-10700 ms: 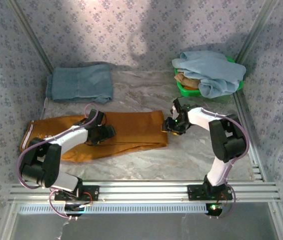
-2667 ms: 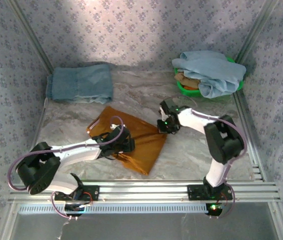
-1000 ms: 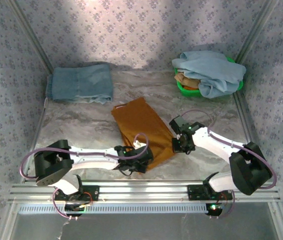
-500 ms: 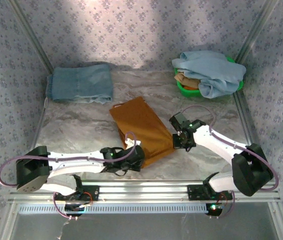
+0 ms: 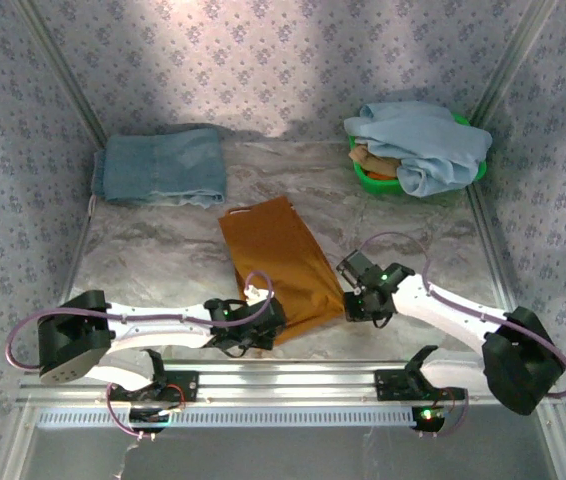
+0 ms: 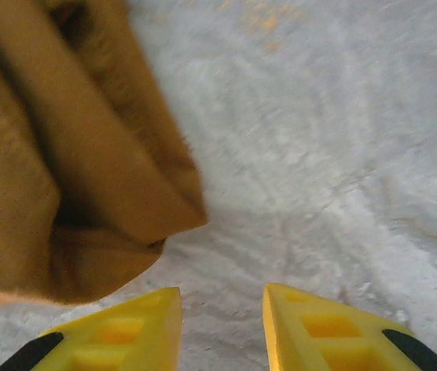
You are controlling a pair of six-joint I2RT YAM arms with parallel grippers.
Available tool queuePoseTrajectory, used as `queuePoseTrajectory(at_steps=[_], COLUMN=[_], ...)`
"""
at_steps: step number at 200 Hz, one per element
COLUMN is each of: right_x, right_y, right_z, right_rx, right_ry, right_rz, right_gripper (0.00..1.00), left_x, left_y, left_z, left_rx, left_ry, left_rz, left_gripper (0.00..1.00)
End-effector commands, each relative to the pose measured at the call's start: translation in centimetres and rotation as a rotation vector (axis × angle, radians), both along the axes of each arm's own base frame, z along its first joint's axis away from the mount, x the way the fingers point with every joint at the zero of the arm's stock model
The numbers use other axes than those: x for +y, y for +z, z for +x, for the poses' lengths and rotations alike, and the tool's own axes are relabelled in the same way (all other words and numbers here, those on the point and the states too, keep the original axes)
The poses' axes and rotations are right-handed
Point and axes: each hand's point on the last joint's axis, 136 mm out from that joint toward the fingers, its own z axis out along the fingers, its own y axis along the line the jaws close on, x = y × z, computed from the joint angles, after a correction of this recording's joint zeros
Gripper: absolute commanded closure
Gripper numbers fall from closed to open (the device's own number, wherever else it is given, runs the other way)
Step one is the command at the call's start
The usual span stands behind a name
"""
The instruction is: Fold and stack the trousers
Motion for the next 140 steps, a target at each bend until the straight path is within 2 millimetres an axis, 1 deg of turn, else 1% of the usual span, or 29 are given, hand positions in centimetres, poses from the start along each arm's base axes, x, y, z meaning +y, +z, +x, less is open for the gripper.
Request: queuePoseTrajectory(at_steps=[1, 10, 22, 31, 44, 52, 62, 80, 95, 102, 116, 130, 140], right_x=[2.0, 2.5, 2.7, 2.4, 1.8, 2.0, 1.8, 1.5, 1.0, 0.2, -1.3, -2.9, -3.4], right_y=[0.0, -0.2, -0.5, -0.8, -1.4, -1.6, -1.7, -0.9, 0.1, 0.3, 0.9, 0.9, 0.6], right_z=[-0.1, 0.0, 0.6, 1.5, 2.4, 3.3, 3.8, 4.8, 5.5, 5.2, 5.7, 6.0, 6.4], right_rx=[-0.003, 0.004, -0.003, -0.016, -0.01, -0.014, -0.012, -0.048, -0.089, -0.081, -0.101, -0.087, -0.073], right_ry=[0.028, 0.041, 0.054, 0.047, 0.024, 0.014, 0.014, 0.01, -0.022, -0.035, -0.06, -0.099, -0.118], right_rz=[0.087, 0.091, 0.064, 0.028, -0.005, 0.009, -0.007, -0.021, -0.021, -0.052, -0.124, -0.213, -0.239], right_gripper=[0.62, 0.61, 0.61, 0.62, 0.66, 0.72, 0.84, 1.0, 1.0, 1.0, 1.0, 1.0, 1.0], left_x=[1.7, 1.7, 1.6, 1.7, 1.7, 1.8, 1.9, 2.0, 2.2, 2.3, 2.3, 2.1, 1.7], left_y=[-0.9, -0.8, -0.6, -0.6, -0.5, -0.4, -0.2, 0.0, 0.1, 0.2, 0.2, 0.0, -0.2], left_z=[-0.6, -0.5, -0.5, -0.5, -0.5, -0.5, -0.5, -0.6, -0.5, -0.6, -0.7, -0.9, -1.1], left_rx=[0.026, 0.024, 0.024, 0.023, 0.019, 0.017, 0.016, 0.014, 0.012, 0.012, 0.014, 0.025, 0.036], left_ry=[0.018, 0.022, 0.025, 0.025, 0.026, 0.027, 0.029, 0.028, 0.031, 0.029, 0.027, 0.018, 0.014], left_rz=[0.056, 0.053, 0.044, 0.041, 0.034, 0.034, 0.032, 0.023, 0.024, 0.025, 0.018, 0.001, -0.009], left_gripper=[1.0, 1.0, 1.0, 1.0, 1.0, 1.0, 1.0, 1.0, 1.0, 1.0, 1.0, 1.0, 1.0])
